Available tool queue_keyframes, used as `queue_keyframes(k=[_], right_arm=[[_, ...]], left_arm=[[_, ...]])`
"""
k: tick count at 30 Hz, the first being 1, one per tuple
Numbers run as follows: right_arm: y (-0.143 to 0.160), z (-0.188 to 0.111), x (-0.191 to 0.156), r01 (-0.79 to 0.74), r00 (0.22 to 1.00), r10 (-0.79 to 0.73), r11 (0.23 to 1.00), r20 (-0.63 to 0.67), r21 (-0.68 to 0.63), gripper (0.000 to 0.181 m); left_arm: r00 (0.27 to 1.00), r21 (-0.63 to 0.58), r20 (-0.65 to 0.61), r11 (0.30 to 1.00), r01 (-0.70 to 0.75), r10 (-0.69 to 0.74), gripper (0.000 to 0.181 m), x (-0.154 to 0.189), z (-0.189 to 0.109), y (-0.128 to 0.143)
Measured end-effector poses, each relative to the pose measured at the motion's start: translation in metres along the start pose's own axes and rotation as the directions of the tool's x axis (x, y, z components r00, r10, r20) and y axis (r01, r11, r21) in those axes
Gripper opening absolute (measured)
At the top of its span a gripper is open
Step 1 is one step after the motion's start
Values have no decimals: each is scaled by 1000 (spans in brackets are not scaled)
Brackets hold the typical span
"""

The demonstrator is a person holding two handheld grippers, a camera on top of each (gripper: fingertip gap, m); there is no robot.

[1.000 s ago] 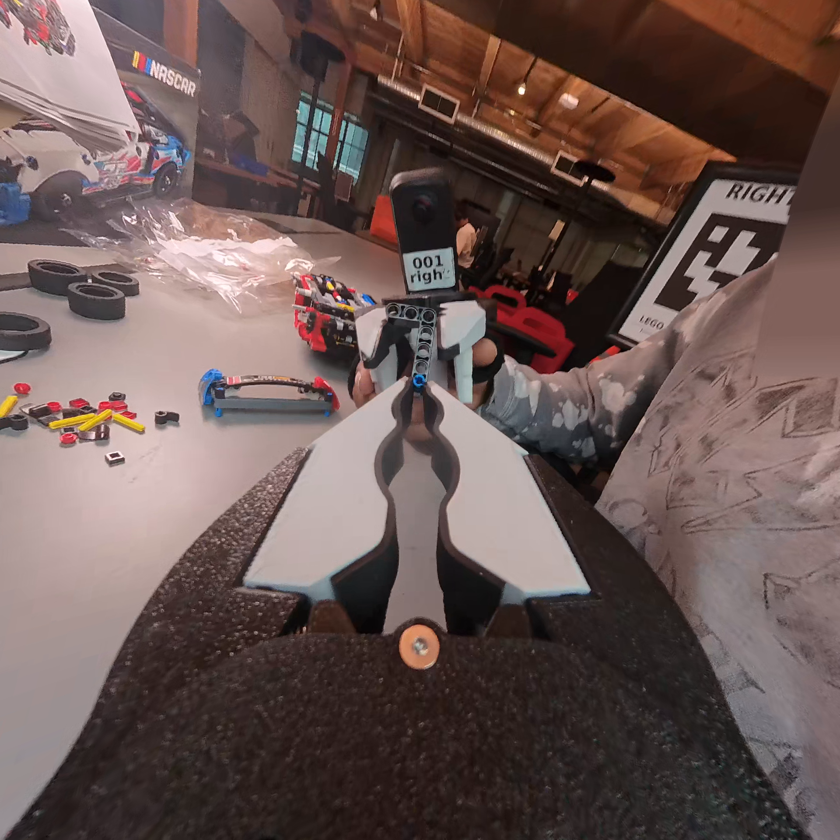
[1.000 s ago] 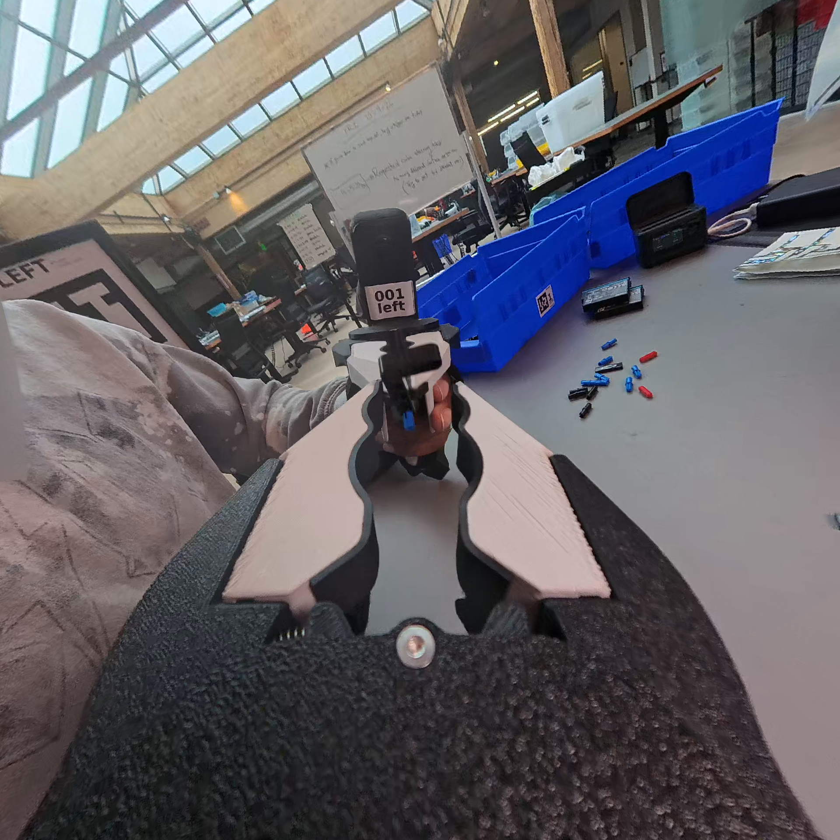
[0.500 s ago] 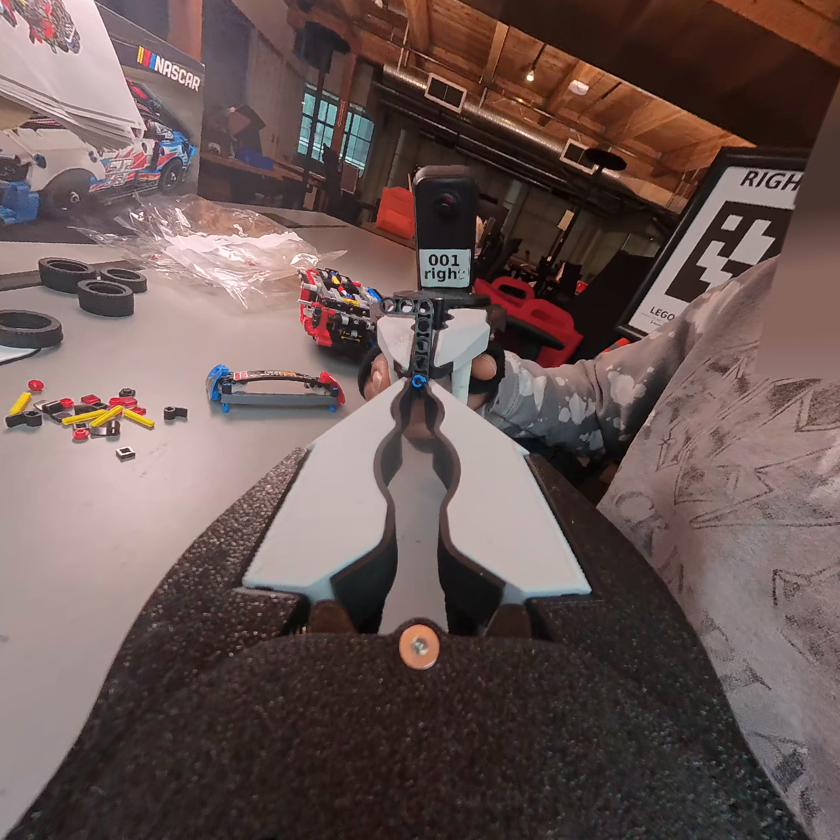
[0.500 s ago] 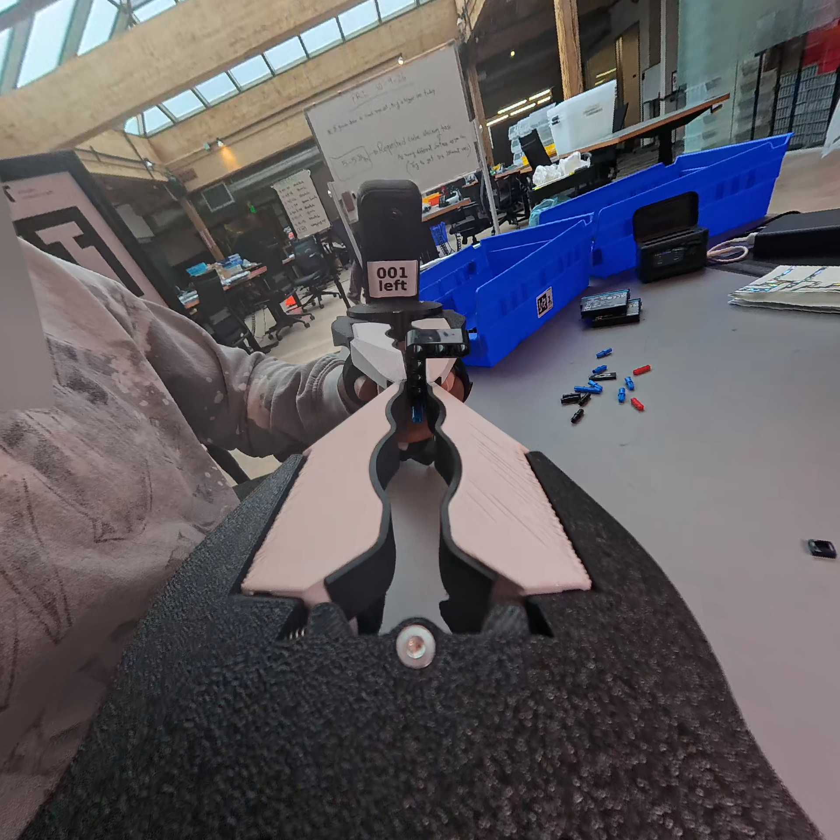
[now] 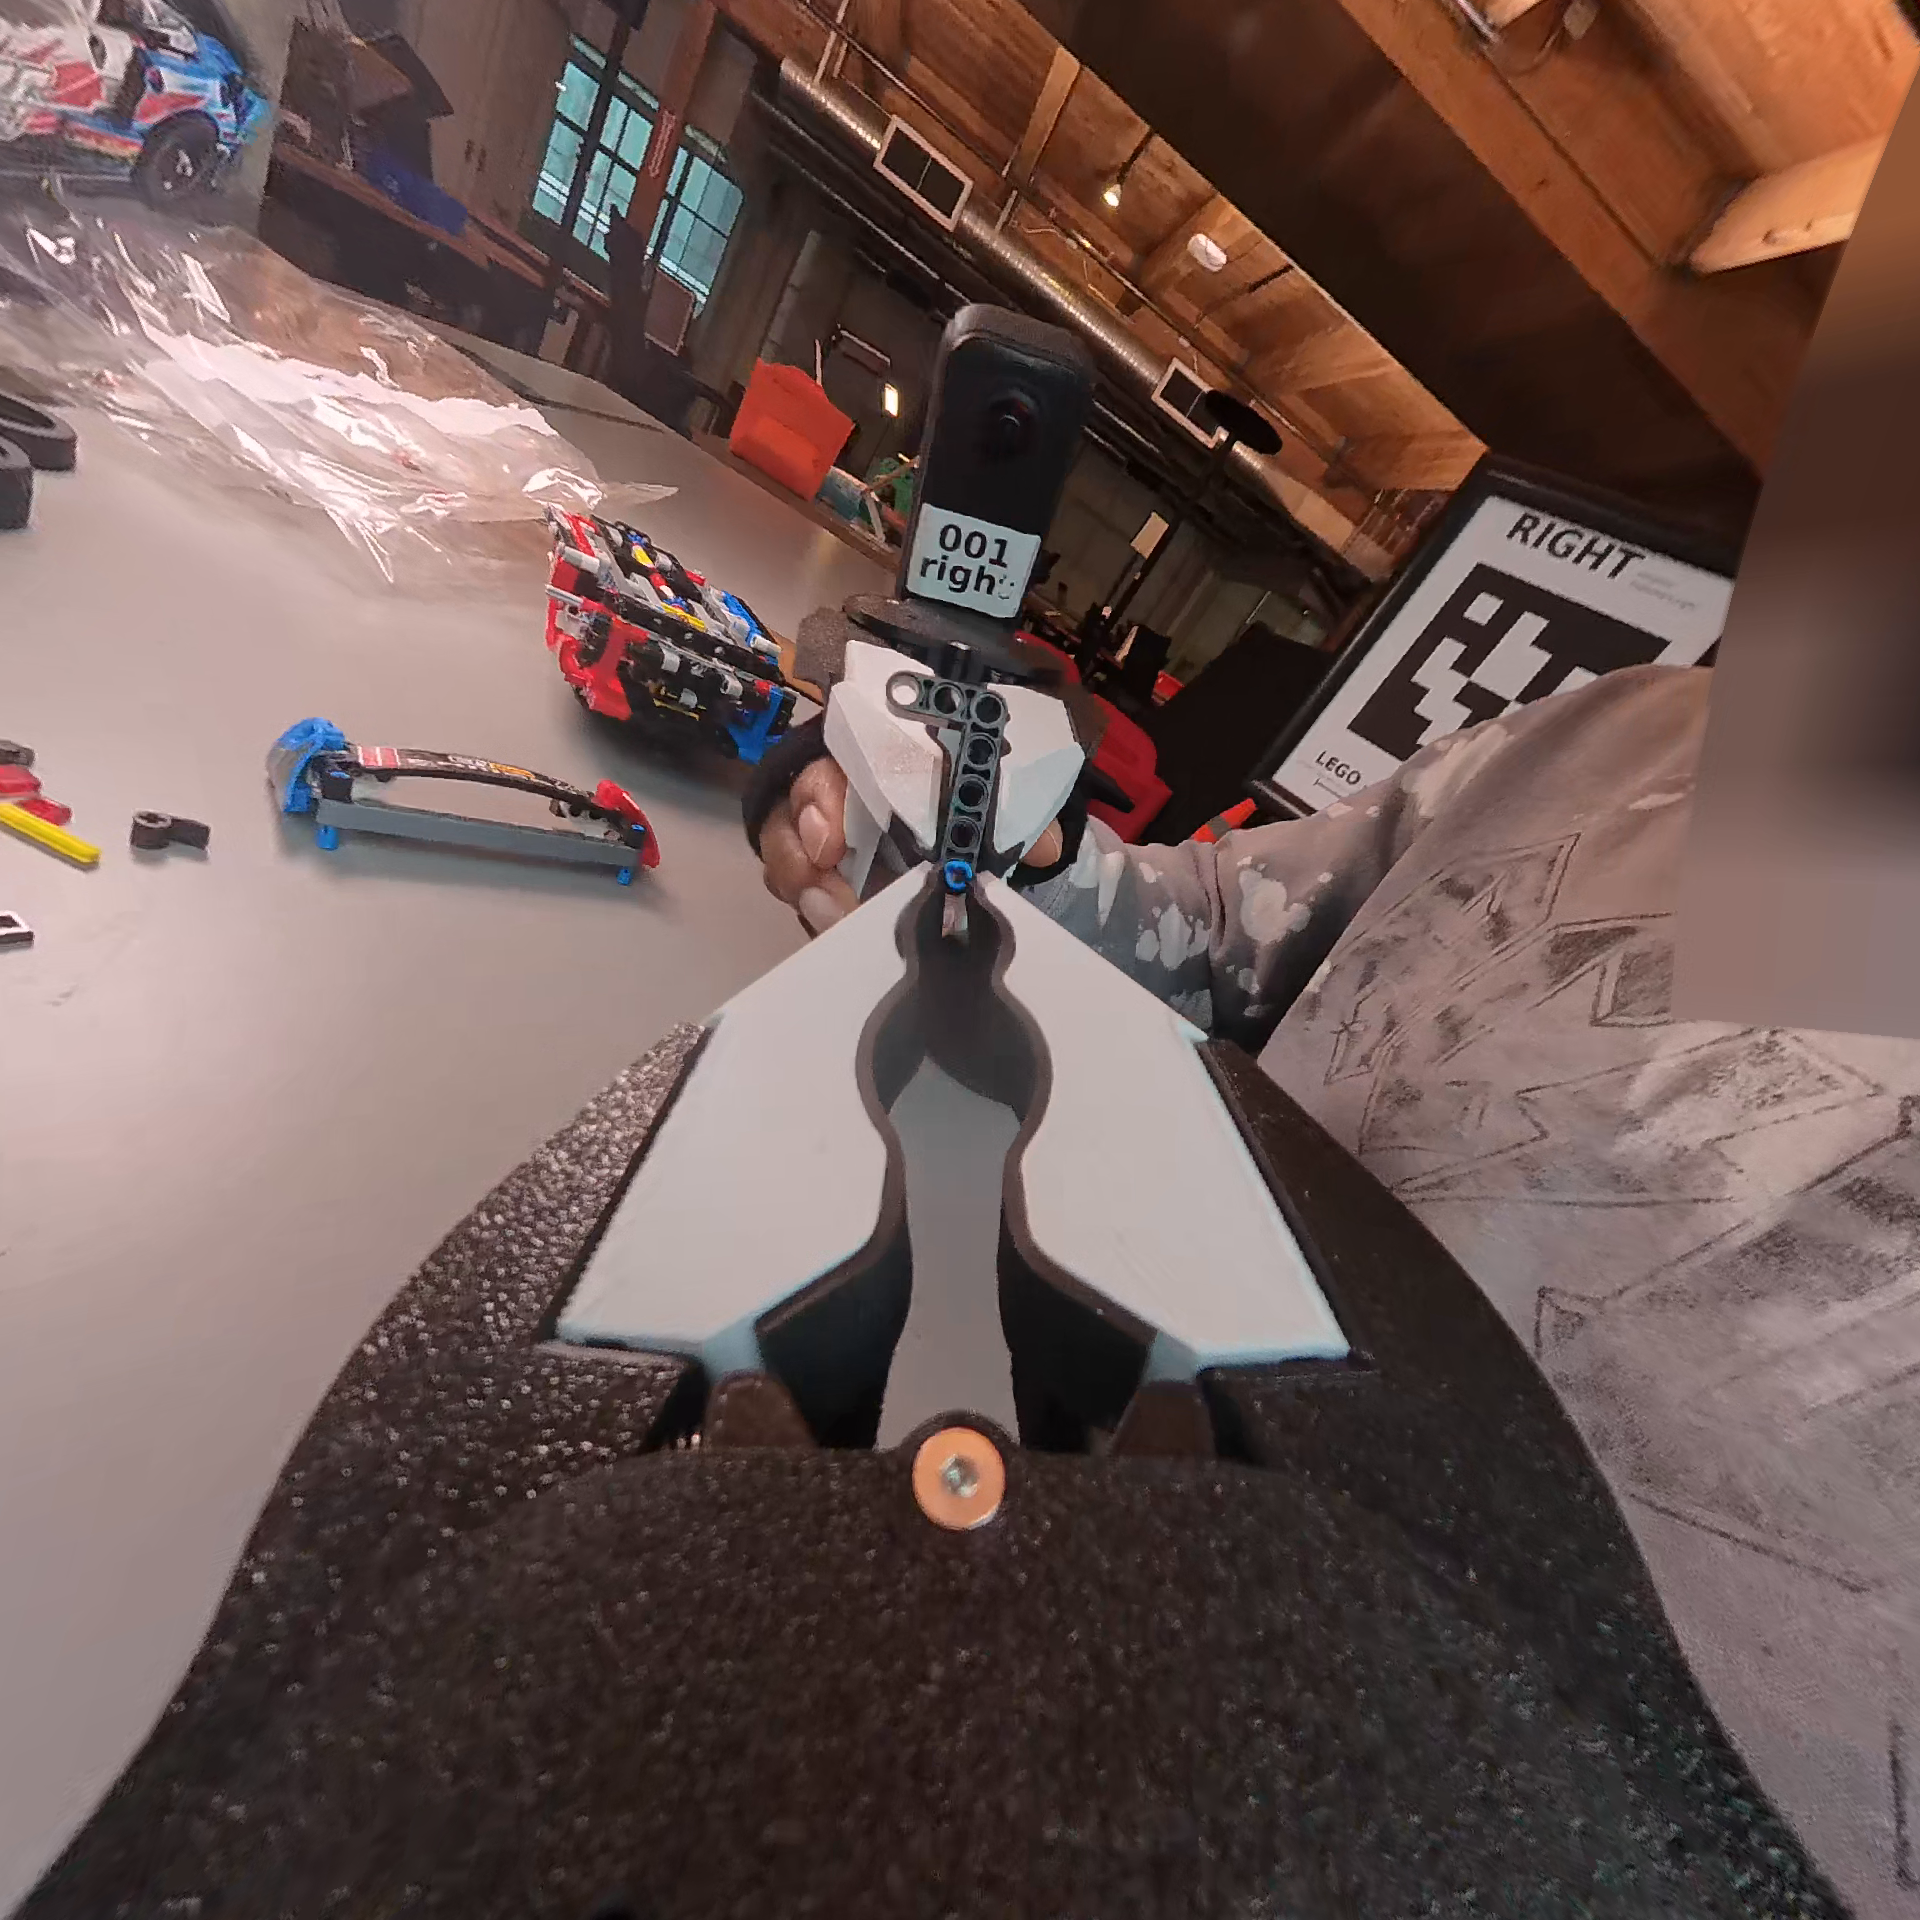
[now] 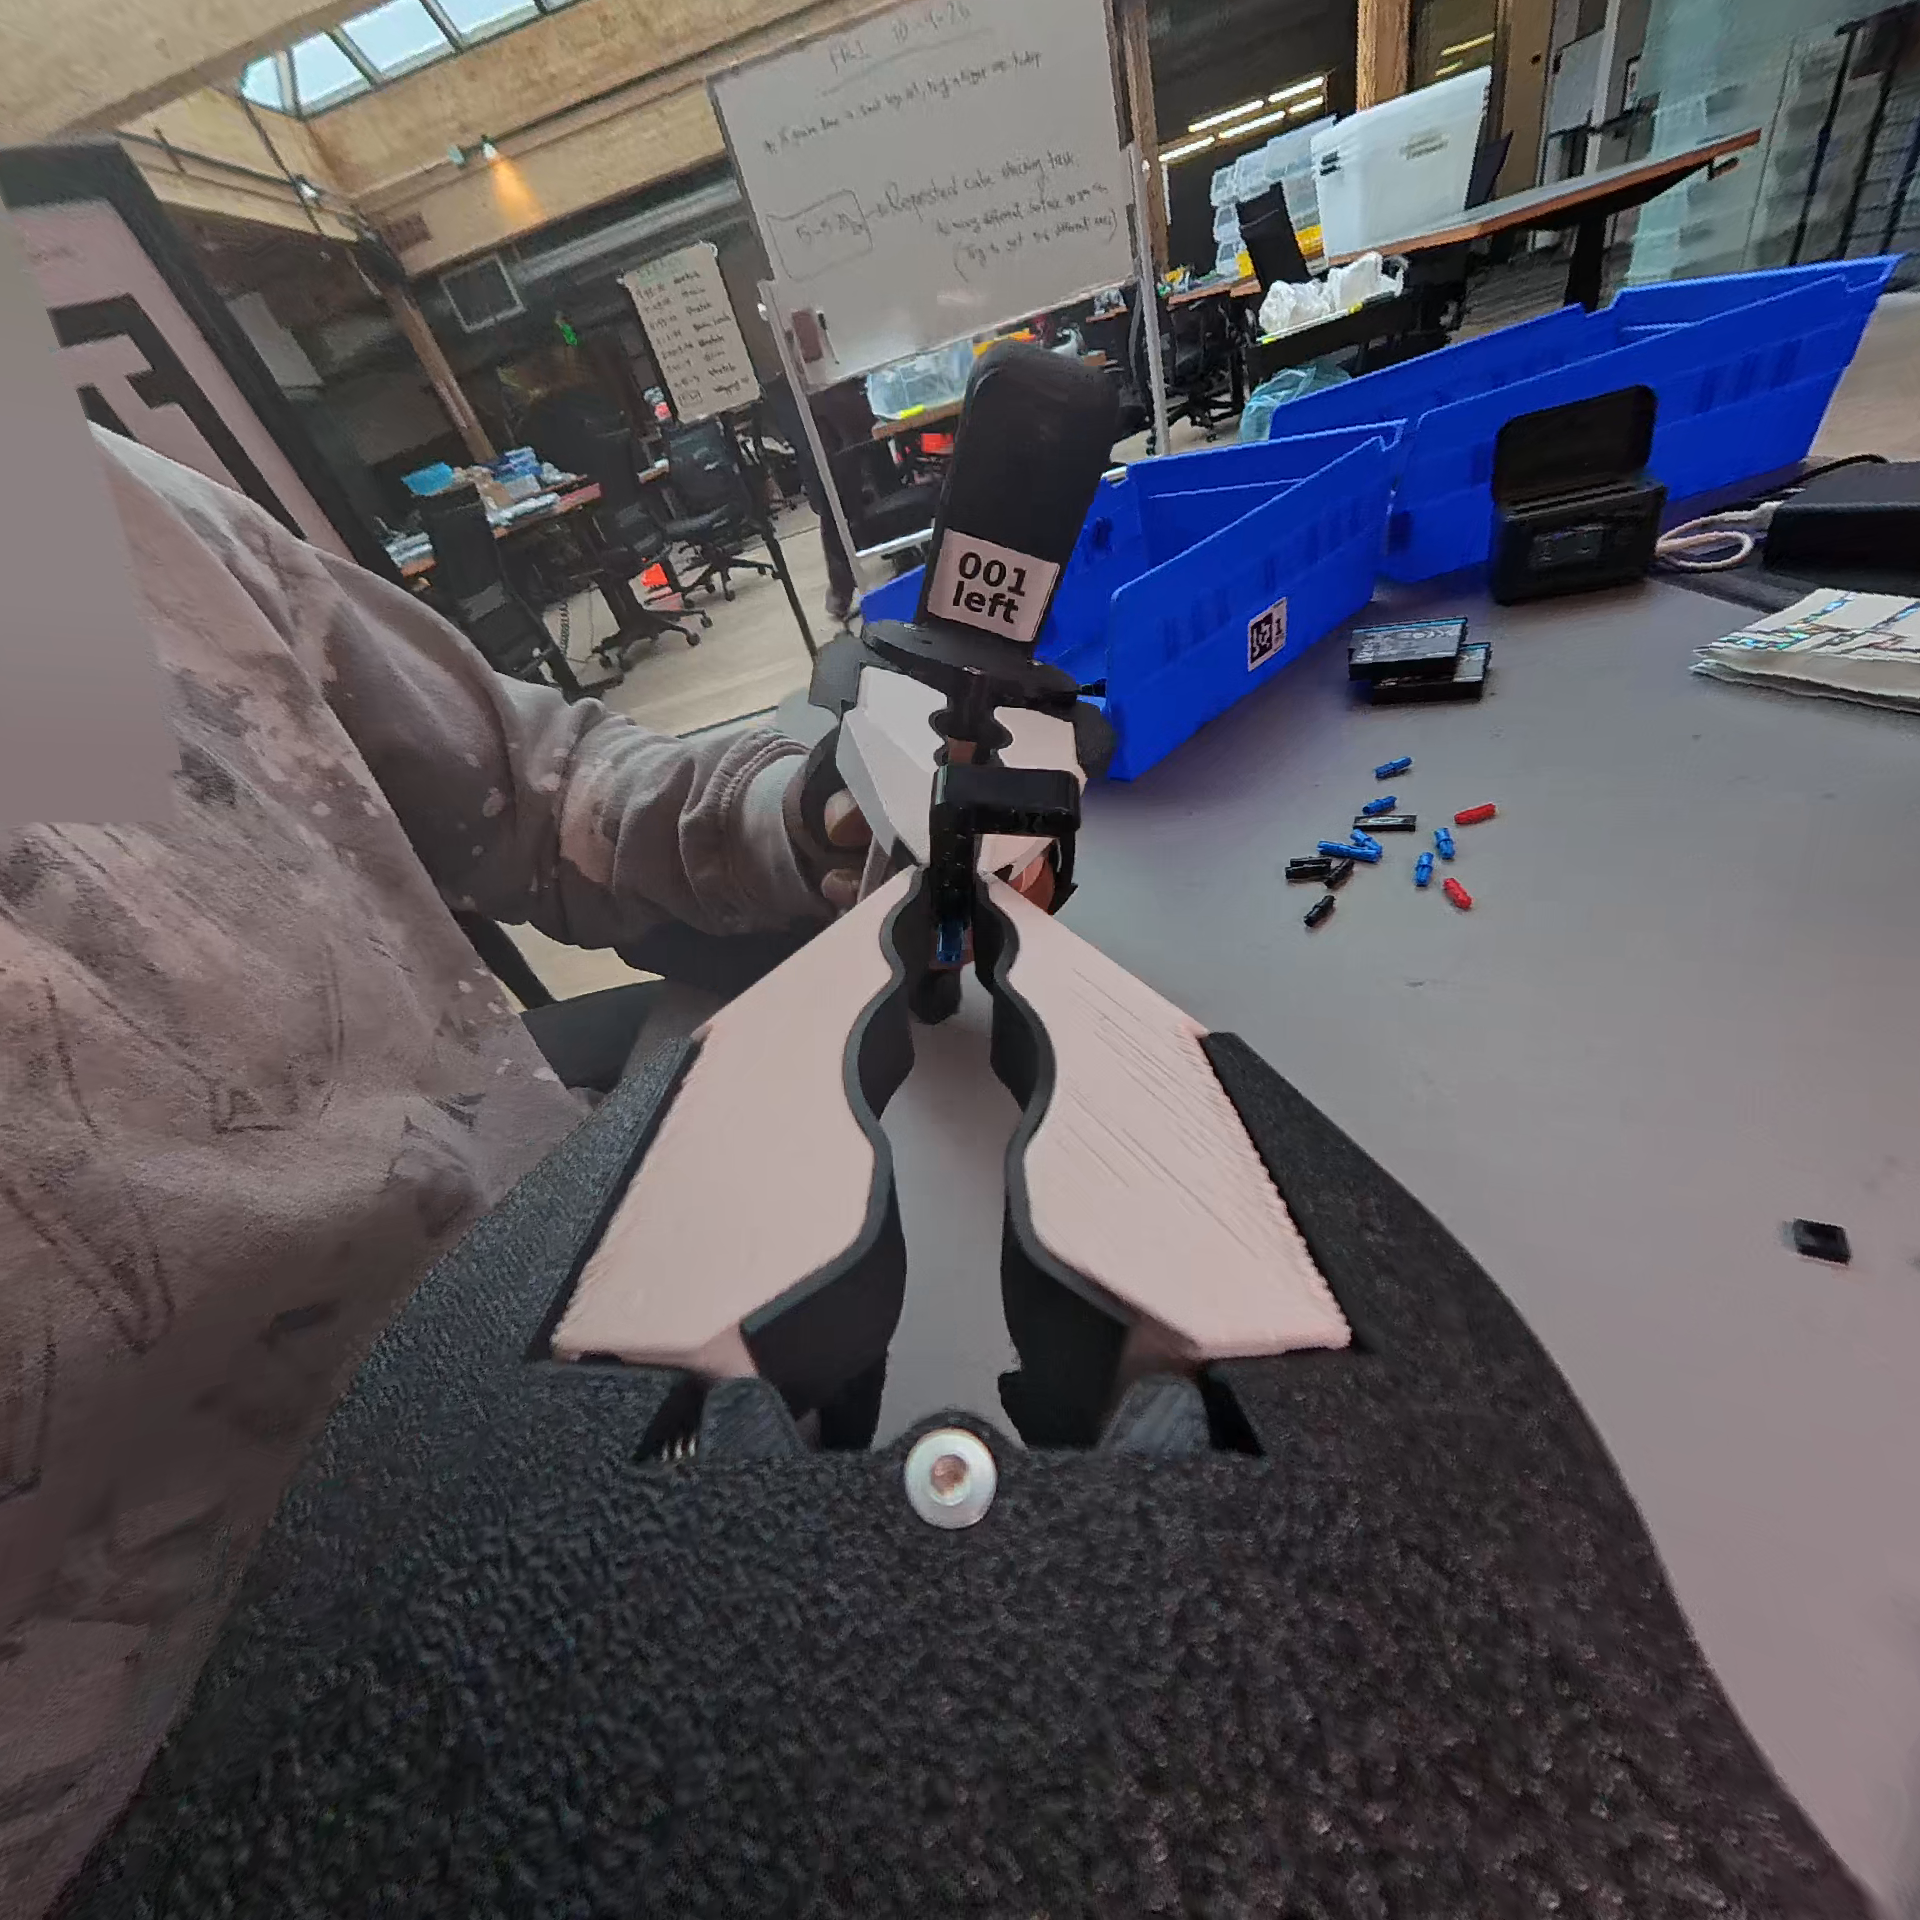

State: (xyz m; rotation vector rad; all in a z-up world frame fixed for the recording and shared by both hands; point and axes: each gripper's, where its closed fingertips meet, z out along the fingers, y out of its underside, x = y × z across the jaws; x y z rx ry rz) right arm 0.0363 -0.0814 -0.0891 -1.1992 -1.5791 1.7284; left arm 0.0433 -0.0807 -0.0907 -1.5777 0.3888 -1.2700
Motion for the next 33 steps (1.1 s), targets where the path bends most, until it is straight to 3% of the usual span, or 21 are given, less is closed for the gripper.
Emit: queue_keyframes(k=[6, 9, 11, 15, 16, 20, 27, 33], right_arm=[[-9, -4, 6, 92, 994, -90, 996, -68, 24, 7], [-24, -36, 25, 98, 986, -82, 990, -148, 101, 7], [-22, -37, 28, 127, 979, -113, 989, -171, 77, 7], [-10, -16, 17, 151, 981, -149, 988, -121, 13, 7], [-7, -13, 15, 156, 982, -155, 988, -109, 0, 7], [2, -5, 5, 170, 983, -172, 985, -65, -41, 7], [10, 3, -9, 134, 991, -133, 989, 16, -62, 7], [7, 1, -14, 144, 988, -141, 988, 56, -50, 7]], left_arm=[[999, 65, 10, 997, 46, -47, 0, -4, -3, -13], [998, 279, 35, 959, 44, -57, 0, -11, -48, -57], [990, 161, 125, 984, -80, 60, 0, -13, -48, -46], [983, 7, 118, 990, -141, 140, 0, -5, -19, -20], [976, -23, 133, 985, -170, 171, 10, -5, -15, -16], [966, -79, 133, 974, -214, 223, 18, -2, -7, -5], [885, -240, 143, 883, -403, 442, 4, 3, -1, 13], [891, -245, 114, 881, -404, 440, 2, 9, -2, 11]])
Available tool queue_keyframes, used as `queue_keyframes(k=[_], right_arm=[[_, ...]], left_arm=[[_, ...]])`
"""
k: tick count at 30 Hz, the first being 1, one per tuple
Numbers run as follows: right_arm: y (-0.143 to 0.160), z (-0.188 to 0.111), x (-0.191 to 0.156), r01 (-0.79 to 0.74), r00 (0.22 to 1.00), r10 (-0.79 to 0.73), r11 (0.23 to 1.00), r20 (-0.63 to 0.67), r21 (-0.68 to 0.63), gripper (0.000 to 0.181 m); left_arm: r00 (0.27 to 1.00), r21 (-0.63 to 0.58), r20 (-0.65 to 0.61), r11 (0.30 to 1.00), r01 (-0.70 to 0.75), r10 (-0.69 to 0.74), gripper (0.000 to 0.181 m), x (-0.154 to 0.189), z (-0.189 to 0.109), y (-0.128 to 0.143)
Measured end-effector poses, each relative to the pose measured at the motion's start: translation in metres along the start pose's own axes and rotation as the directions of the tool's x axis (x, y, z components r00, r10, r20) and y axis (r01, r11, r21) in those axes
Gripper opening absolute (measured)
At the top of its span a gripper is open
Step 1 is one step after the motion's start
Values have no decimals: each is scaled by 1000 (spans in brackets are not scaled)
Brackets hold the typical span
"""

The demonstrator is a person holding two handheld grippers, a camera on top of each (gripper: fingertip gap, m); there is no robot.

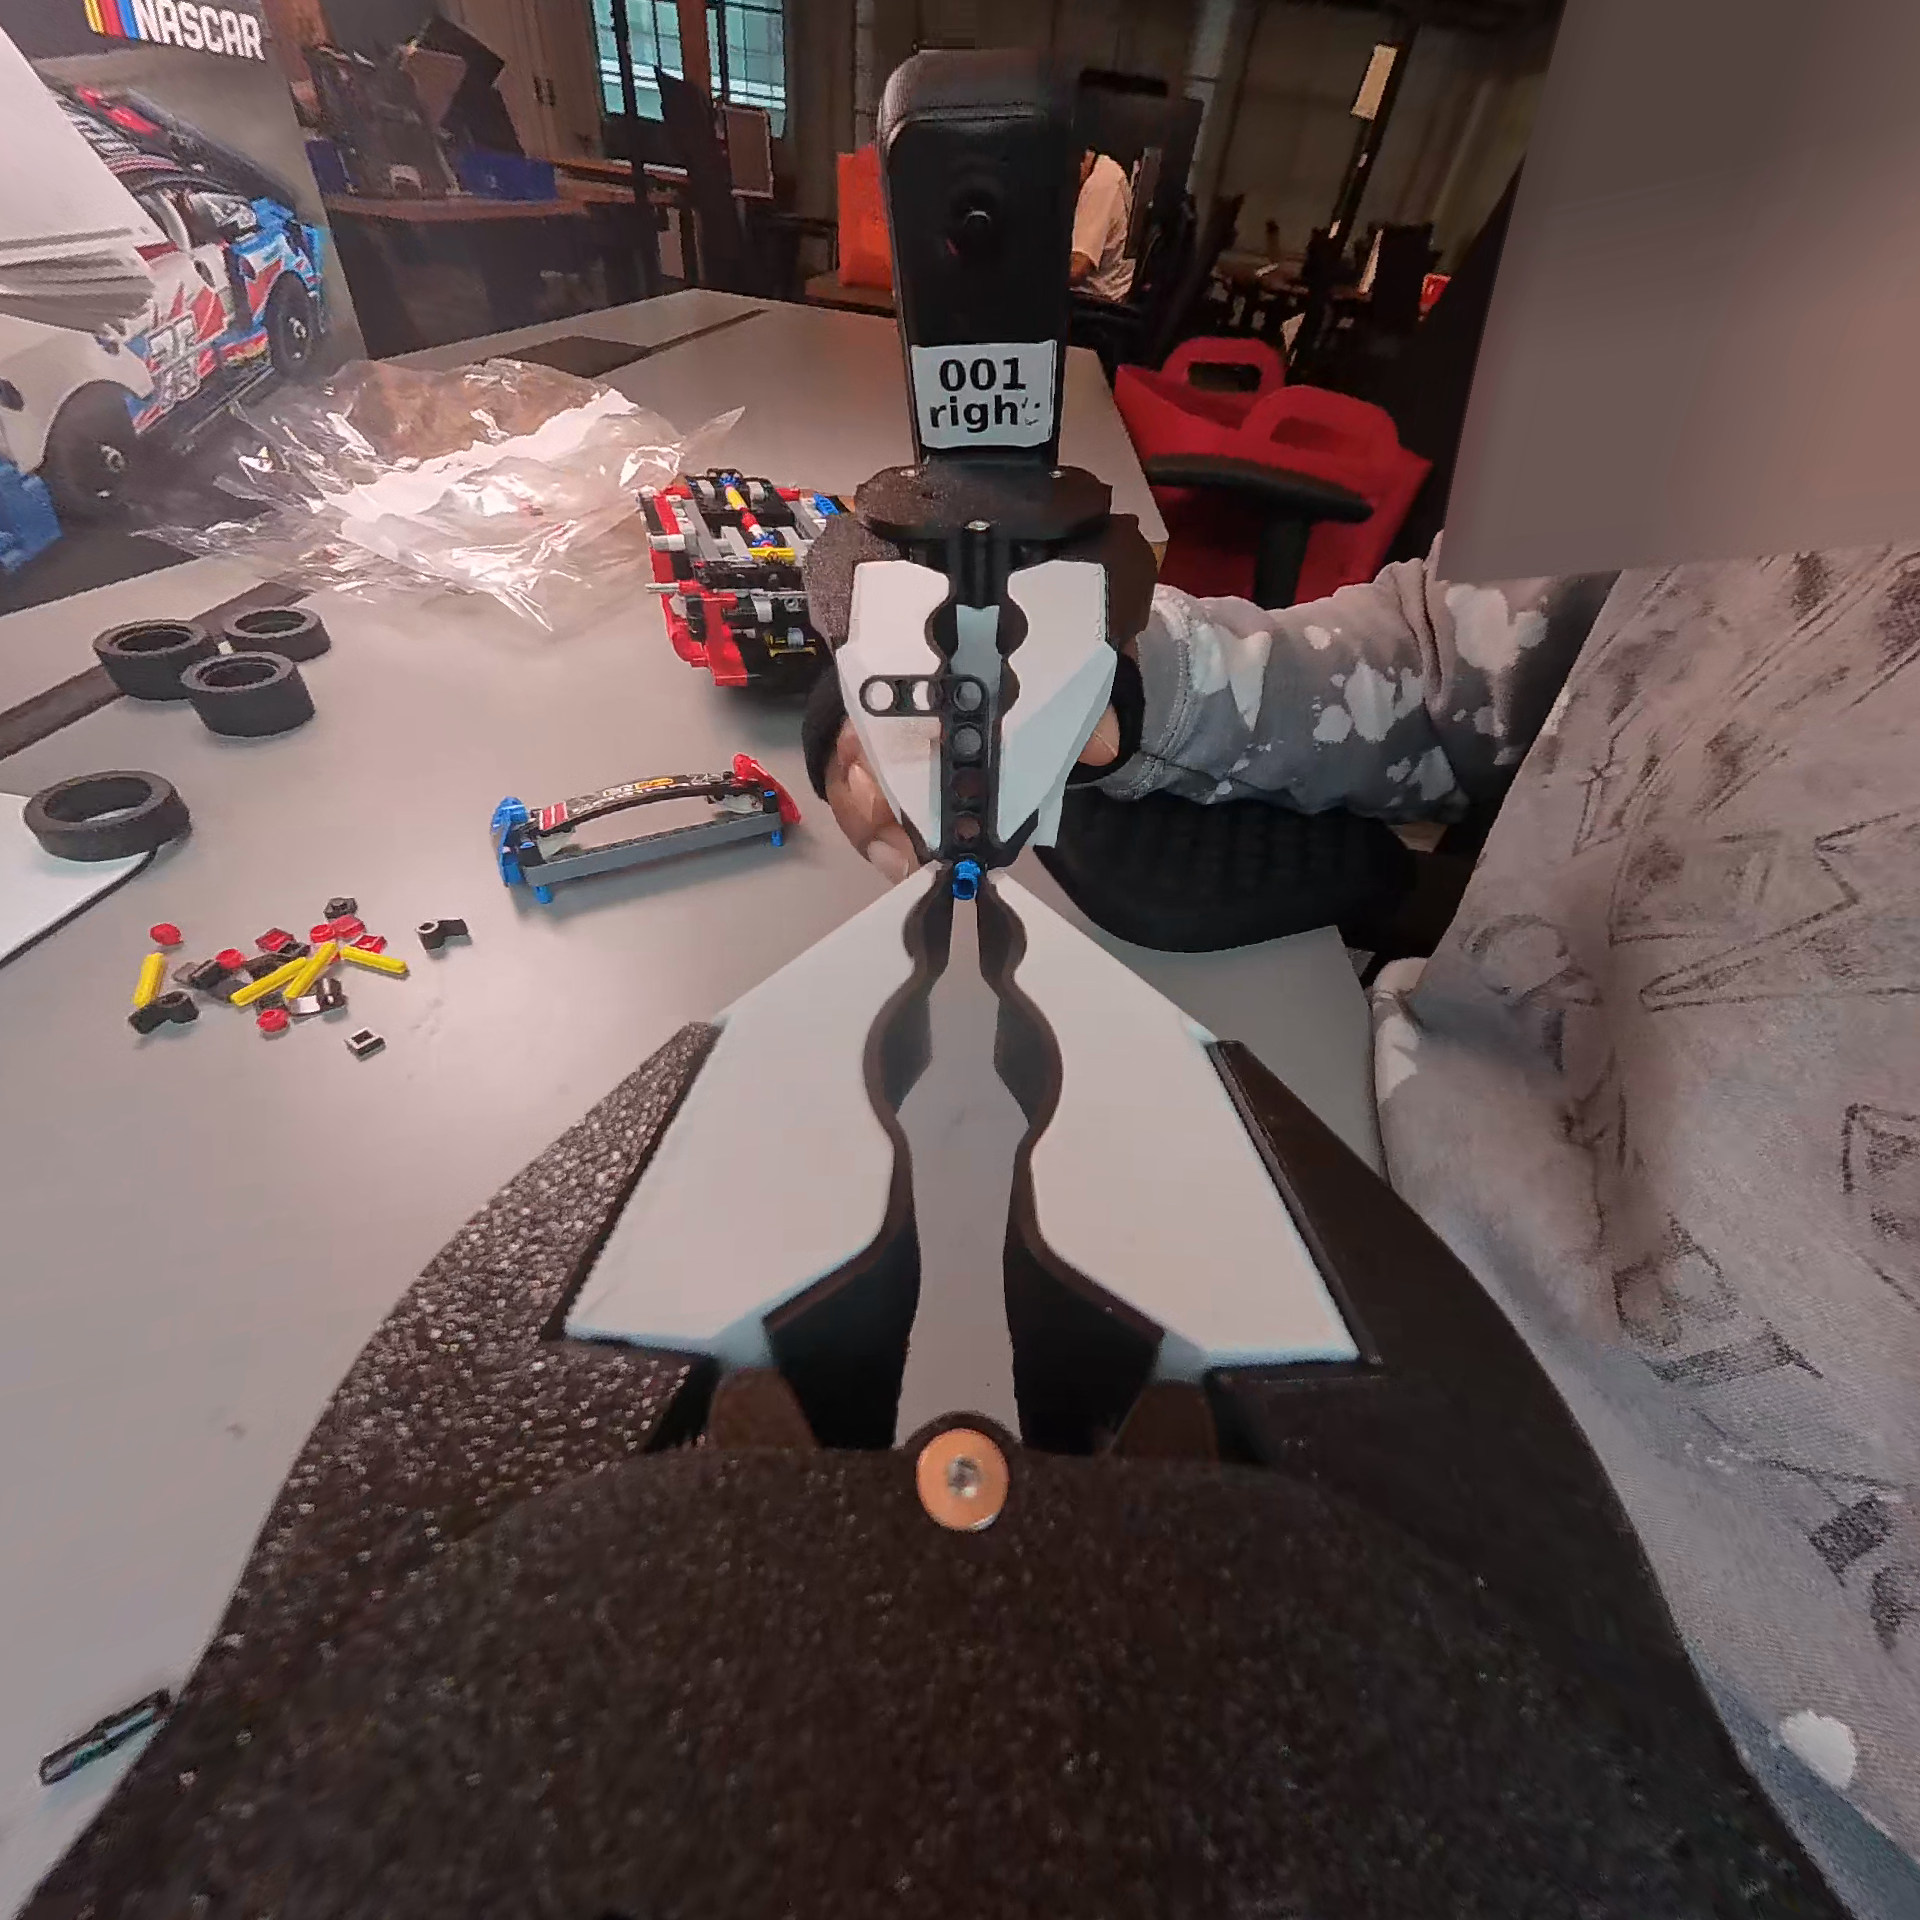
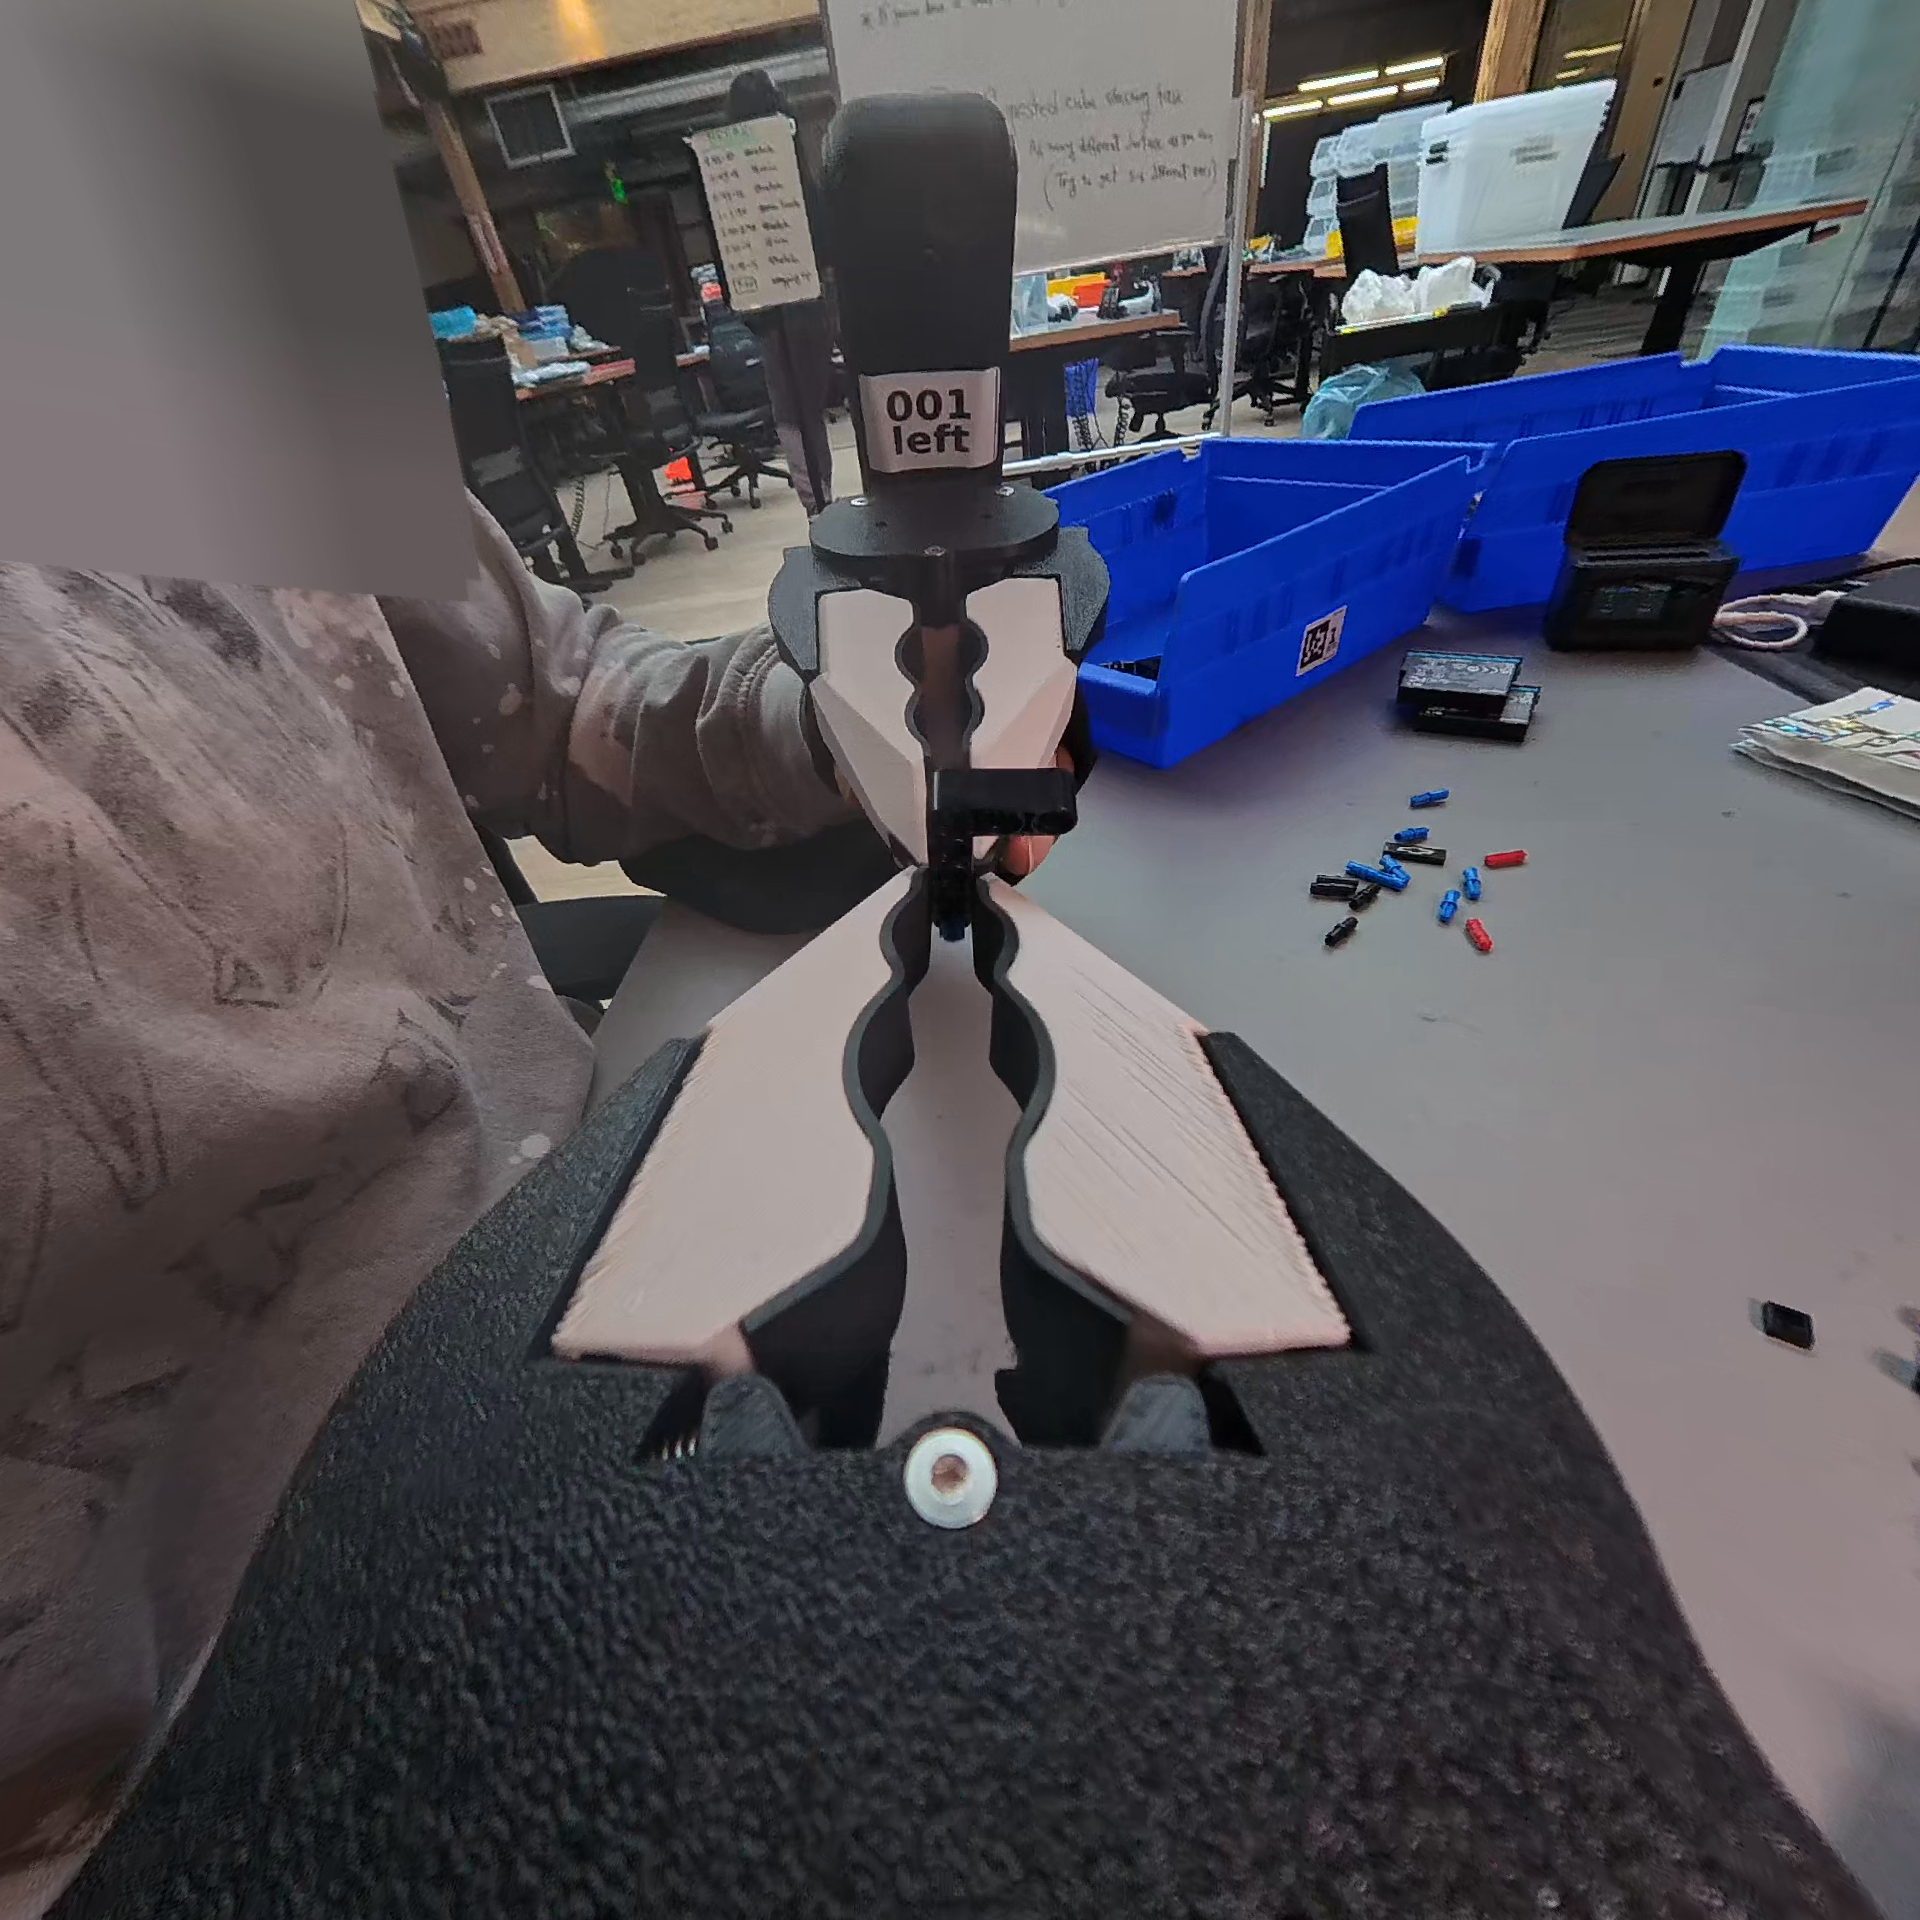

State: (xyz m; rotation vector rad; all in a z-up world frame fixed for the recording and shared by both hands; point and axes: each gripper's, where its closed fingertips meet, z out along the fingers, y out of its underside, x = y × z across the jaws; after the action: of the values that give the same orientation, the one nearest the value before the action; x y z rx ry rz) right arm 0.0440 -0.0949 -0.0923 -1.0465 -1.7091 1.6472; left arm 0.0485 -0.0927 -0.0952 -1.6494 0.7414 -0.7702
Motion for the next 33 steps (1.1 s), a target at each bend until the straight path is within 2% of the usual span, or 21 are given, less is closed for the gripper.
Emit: queue_keyframes(k=[2, 4, 7, 9, 11, 13, 17, 21, 24, 26, 28, 30, 32, 33], right_arm=[[-5, -14, 4, 6, 1000, -5, 999, -4, 42, 7], [-17, -37, 15, 5, 999, 0, 995, -44, 104, 7], [-18, -46, 24, 47, 993, -37, 995, -111, 85, 7], [-10, -38, 26, 47, 992, -41, 998, -123, 41, 7], [4, -28, 27, 39, 991, -40, 999, -124, -13, 7], [14, -20, 27, 33, 992, -38, 998, -120, -45, 7], [28, -13, 37, -4, 985, -13, 995, -172, -99, 7], [40, -12, 45, -36, 978, 6, 989, -208, -141, 7], [41, -11, 45, -34, 977, 3, 989, -211, -146, 7], [42, -10, 44, -23, 977, -11, 988, -214, -155, 7], [44, -7, 43, -8, 976, -30, 985, -216, -173, 7], [46, -2, 40, 7, 976, -47, 983, -211, -185, 7], [46, 4, 36, 21, 979, -59, 982, -194, -189, 7], [48, 7, 33, 30, 981, -66, 980, -183, -196, 7]], left_arm=[[1000, 49, 17, 999, -7, 6, 2, -5, -12, -10], [996, 129, 83, 992, 11, -22, 2, -23, -40, -26], [950, 77, 311, 997, -10, -14, 2, -65, -71, -24], [840, -55, 542, 998, 19, 13, 2, -105, -92, -3], [711, -187, 699, 978, 89, 69, 3, -135, -111, 26], [650, -260, 754, 952, 161, 96, 3, -149, -118, 49], [613, -345, 785, 886, 308, 92, 4, -162, -119, 91], [626, -368, 777, 855, 365, 67, 5, -165, -115, 112], [636, -342, 771, 870, 356, 42, 15, -164, -110, 107], [699, -274, 714, 902, 335, -43, 28, -154, -94, 95], [821, -144, 537, 938, 316, -194, 33, -125, -63, 69], [914, -45, 260, 941, 335, -313, 30, -83, -34, 42], [933, -6, 58, 934, 357, -356, 29, -49, -14, 26], [936, -7, -2, 935, 353, -353, 29, -36, -5, 23]])
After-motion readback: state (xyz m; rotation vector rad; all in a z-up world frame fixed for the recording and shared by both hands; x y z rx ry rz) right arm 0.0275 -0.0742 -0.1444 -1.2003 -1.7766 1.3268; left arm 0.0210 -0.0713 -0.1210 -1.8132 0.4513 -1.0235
